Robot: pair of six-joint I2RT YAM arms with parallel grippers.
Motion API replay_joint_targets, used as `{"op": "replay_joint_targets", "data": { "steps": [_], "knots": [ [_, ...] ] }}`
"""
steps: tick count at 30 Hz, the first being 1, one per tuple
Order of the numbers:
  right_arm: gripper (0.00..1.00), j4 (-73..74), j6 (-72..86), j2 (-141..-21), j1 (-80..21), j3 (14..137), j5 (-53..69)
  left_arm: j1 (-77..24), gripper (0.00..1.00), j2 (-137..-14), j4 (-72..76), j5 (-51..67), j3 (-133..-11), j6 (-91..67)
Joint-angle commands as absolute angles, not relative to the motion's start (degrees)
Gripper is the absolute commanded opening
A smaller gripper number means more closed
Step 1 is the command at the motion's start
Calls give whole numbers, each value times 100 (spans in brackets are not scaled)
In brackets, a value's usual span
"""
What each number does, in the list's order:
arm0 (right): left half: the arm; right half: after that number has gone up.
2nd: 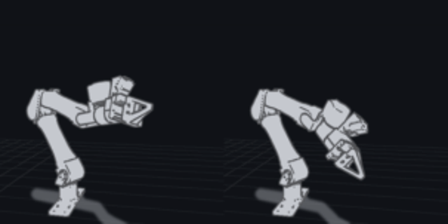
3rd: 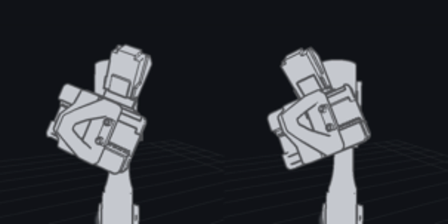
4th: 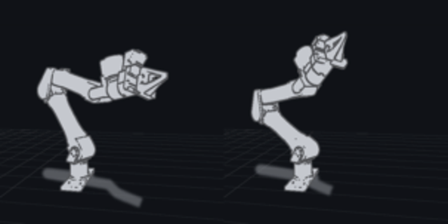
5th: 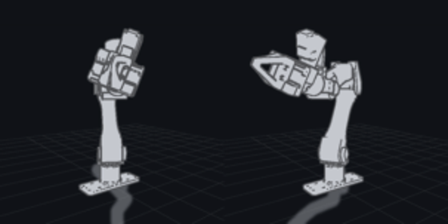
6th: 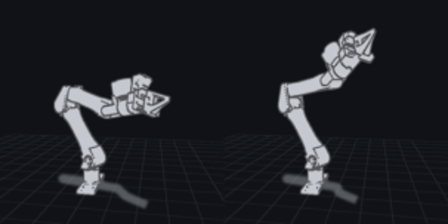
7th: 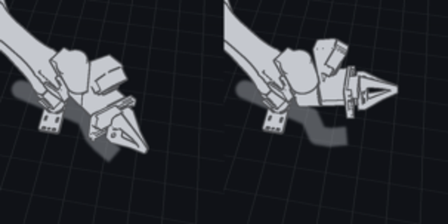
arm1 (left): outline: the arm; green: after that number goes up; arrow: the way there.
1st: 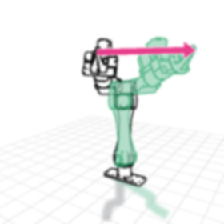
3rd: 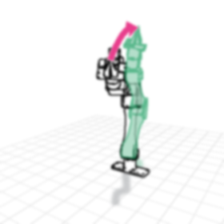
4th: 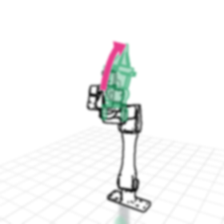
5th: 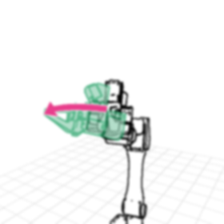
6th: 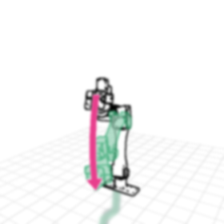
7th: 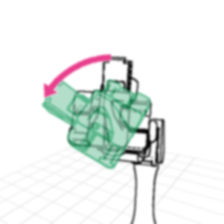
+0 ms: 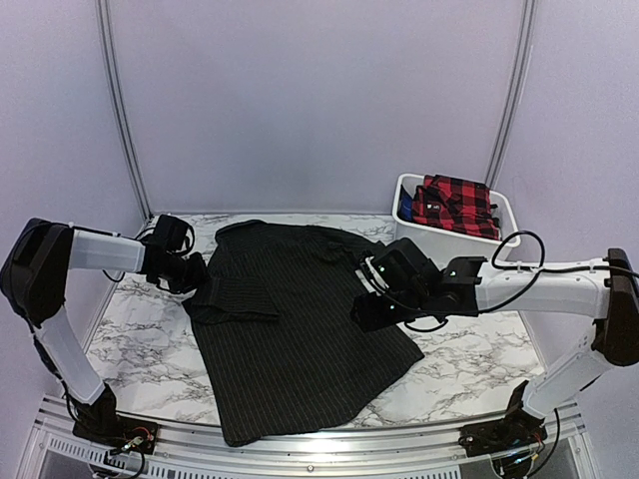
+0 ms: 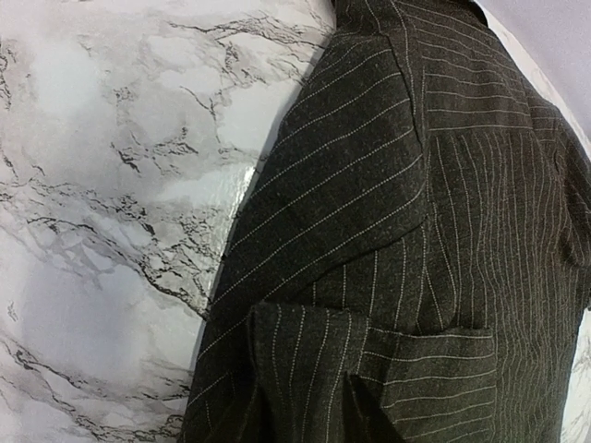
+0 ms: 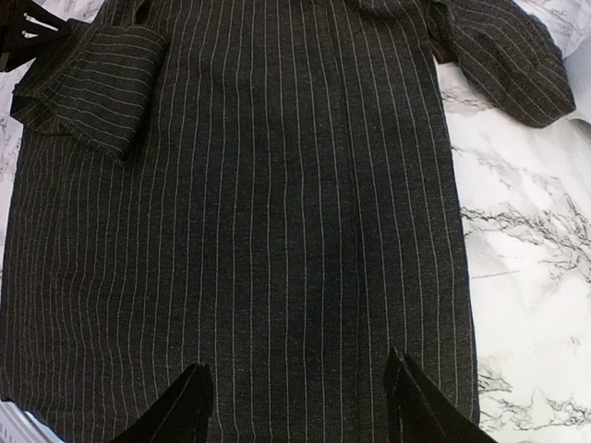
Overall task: Fold and stack the long sleeve shirts
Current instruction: Pick up the sleeve from the center of the board.
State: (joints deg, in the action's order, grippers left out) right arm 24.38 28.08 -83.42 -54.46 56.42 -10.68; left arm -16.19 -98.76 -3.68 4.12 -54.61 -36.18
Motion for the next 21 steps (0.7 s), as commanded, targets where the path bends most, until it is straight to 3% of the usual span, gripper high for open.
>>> {"op": "replay_joint_targets", "data": {
  "steps": [1,9,21],
  "knots": [
    [60,2364,2831,-8220,-5492,5778,-1117,-1608,23,-9527,-260,489,-5512,-3456],
    [60,2316,2767,-8361,-5502,5934,-1047,-1775,1,-9236,-259,908,-5396,-3289],
    [60,1539,2815,-8470,-5490,5975,-678,-3593,0,-8880,-307,1259,-5628,-3425]
  ]
}}
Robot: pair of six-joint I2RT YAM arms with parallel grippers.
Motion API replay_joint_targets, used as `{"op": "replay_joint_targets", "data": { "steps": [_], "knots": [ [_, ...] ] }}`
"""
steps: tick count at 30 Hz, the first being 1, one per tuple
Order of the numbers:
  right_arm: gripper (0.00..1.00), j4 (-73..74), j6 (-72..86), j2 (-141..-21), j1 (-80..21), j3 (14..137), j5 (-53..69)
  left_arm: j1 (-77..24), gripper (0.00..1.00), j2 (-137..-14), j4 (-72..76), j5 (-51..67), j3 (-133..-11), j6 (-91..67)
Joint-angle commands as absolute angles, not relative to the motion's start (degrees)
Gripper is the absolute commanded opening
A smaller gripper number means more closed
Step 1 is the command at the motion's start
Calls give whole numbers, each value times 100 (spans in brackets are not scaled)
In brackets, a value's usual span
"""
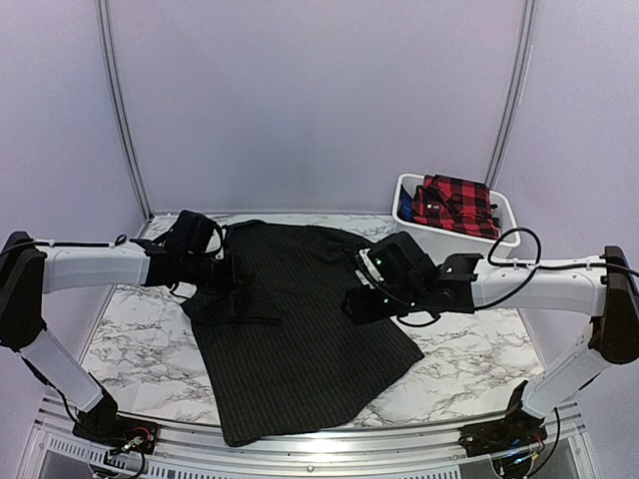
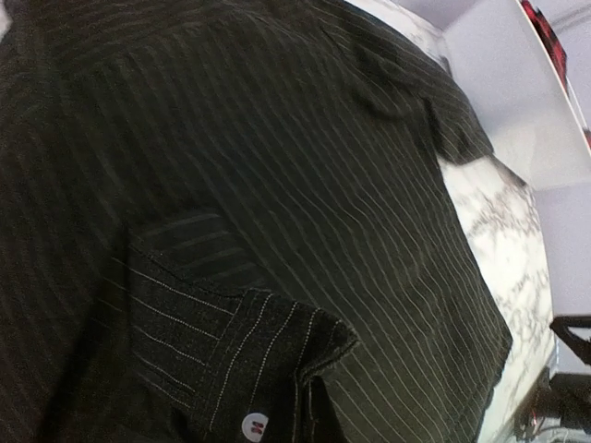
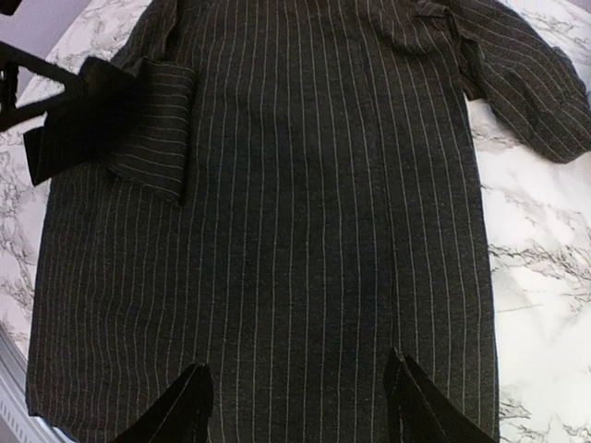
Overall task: Fold and stack the long sleeve shirts
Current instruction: Pick up the sleeve from the center of the board, then place the sleeve at the center of the board.
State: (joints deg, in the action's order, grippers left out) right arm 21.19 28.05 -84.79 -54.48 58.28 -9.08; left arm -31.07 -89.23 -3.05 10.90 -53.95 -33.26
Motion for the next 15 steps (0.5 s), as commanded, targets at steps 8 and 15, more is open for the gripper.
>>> {"op": "replay_joint_targets", "data": {
  "steps": [8,15],
  "knots": [
    [62,64,2947,-8522,-5486,5500,-150,-4477,0,-9868,-320,1344,-6506,-3769],
    [62,-515,3345,-8826,-5466,5313,-62,-4798,5,-10594,-390,1412,-7081,-3864]
  ]
}}
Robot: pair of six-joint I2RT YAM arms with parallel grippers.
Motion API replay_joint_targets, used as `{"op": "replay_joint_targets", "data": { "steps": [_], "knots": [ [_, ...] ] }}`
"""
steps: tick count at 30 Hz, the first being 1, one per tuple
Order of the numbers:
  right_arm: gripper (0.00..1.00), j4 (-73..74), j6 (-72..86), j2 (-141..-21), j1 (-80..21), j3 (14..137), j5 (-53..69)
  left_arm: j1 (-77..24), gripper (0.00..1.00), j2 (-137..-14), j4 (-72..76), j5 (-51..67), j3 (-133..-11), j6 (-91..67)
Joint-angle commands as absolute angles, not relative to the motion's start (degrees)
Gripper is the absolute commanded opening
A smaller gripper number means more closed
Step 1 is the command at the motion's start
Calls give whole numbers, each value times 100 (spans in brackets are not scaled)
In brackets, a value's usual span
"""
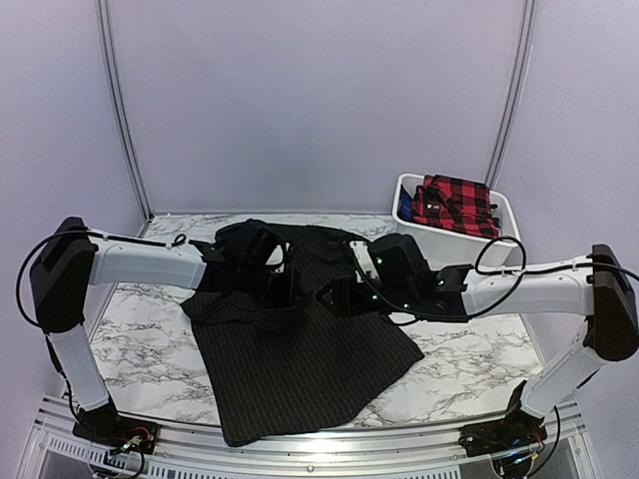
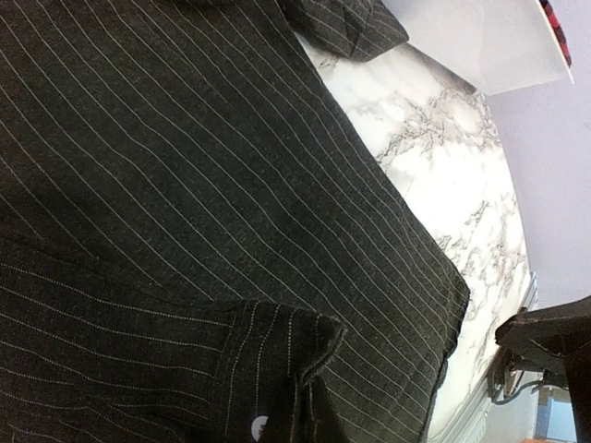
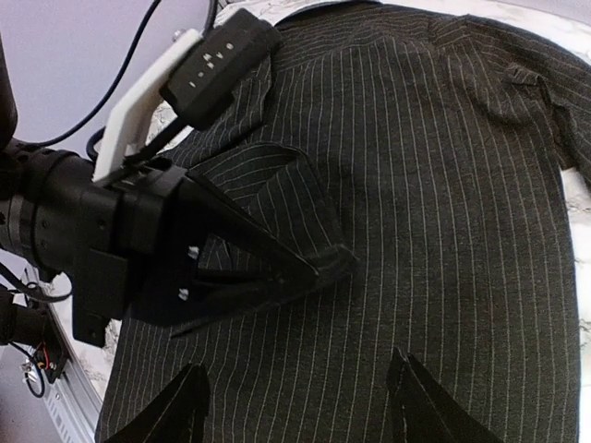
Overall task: Fold and stack the long sleeve shirts
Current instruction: Place the sleeve at the center of the board, then pick up the sleeve from the center of the board.
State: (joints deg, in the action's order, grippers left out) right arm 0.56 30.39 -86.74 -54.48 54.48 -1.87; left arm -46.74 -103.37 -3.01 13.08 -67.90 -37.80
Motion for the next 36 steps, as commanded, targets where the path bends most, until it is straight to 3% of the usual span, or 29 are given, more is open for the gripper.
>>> {"op": "replay_joint_targets", "data": {
  "steps": [1,4,9,22,29,36],
  "knots": [
    [62,-574,3412,-8837,-5460,5252,-59,-4825,17,-10616,-422,1385,-7117,-3867],
    [62,-712,3592,-8833,-5448,5035,-61,-4847,45,-10458,-476,1062,-7069,-3965],
    [64,-800,3735,-9035,-5443,4919,261,-4709,56,-9917,-806,398,-6854,-4180],
    [60,353,2794,-10428,-5517,6277,-169,-4245,56,-8464,-879,413,-5320,-4493],
    [59,820,2284,-11094,-5516,6994,-325,-4249,40,-8552,-337,767,-4908,-4605],
    [59,1014,2214,-11462,-5520,7201,-198,-4254,30,-9601,252,1018,-5542,-4426]
  ]
}}
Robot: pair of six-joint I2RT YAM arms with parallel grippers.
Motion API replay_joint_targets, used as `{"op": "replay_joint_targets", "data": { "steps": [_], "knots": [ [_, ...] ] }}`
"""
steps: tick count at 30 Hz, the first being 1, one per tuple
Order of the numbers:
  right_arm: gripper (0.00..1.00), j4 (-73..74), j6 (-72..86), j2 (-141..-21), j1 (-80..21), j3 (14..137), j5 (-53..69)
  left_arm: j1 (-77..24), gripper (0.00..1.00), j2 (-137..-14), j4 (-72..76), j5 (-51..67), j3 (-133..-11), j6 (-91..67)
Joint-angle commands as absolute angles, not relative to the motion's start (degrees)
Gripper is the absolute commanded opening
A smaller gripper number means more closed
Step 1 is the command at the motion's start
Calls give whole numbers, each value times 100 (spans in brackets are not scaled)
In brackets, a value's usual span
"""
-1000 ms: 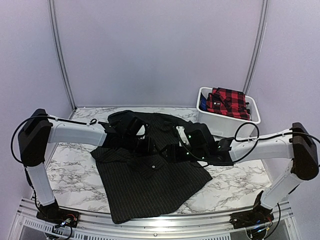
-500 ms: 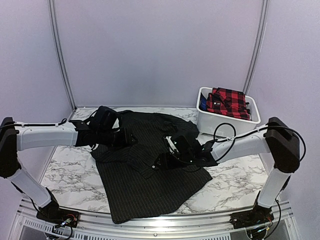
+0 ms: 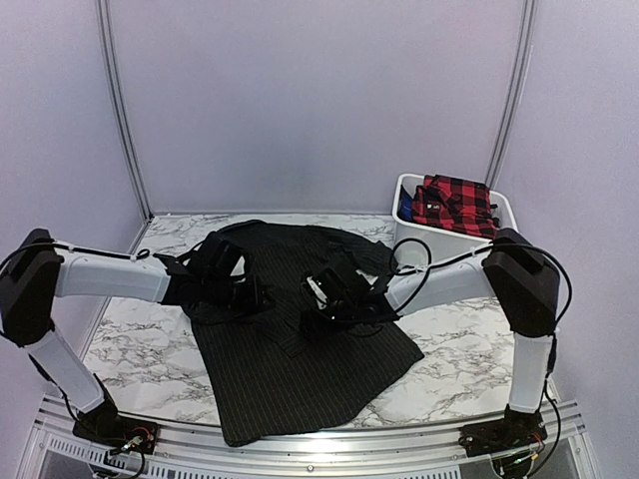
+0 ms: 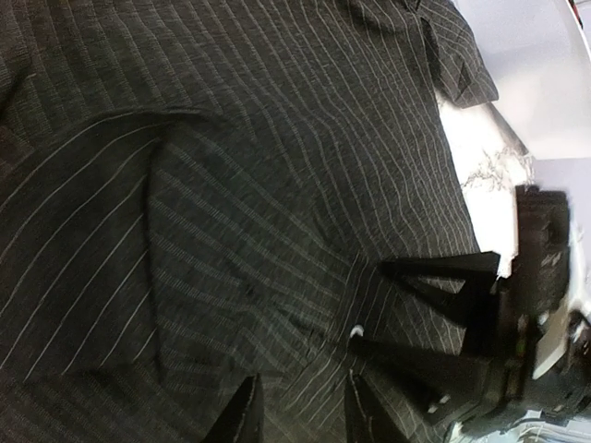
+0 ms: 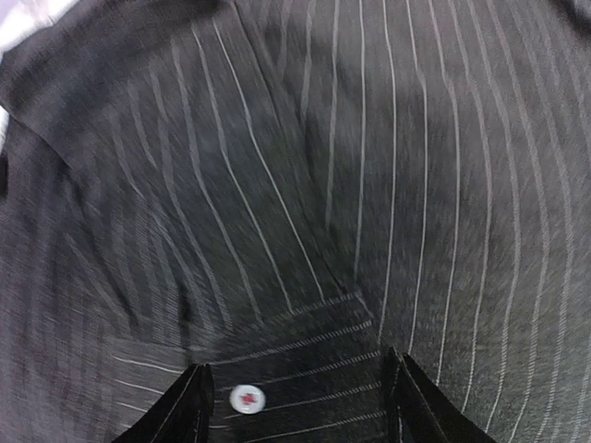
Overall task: Fold and stack the long sleeve shirts
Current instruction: Pick up the sleeve from the center of the board.
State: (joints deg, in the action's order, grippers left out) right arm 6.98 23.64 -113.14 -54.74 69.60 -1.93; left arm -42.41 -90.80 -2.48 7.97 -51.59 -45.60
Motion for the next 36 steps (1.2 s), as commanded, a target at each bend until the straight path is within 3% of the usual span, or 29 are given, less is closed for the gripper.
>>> {"op": "replay_joint_targets", "data": {
  "steps": [1,15,20,25,31,34,36],
  "knots": [
    [59,1037,2222,-11464,-5520,7206,-215,-4254,29,-9767,255,1014,-5632,-4406],
    [64,1536,2057,-11520,-5570,7431,-758,-4254,24,-10736,9,574,-5678,-4754],
    [65,1465,2024,-11589,-5622,7507,-330,-4250,24,-10780,-155,571,-5690,-4785],
    [59,1450,2160,-11651,-5706,7557,138,-4248,24,-10834,-156,580,-5728,-4799],
    [47,1614,2266,-11504,-5783,7606,-131,-4254,24,-10854,-154,598,-5757,-4806],
    [46,1798,2260,-11472,-5822,7717,-359,-4254,24,-10863,-158,615,-5772,-4792],
    [52,1836,2259,-11458,-5835,7756,-416,-4254,24,-10863,-157,623,-5779,-4790]
  ]
}}
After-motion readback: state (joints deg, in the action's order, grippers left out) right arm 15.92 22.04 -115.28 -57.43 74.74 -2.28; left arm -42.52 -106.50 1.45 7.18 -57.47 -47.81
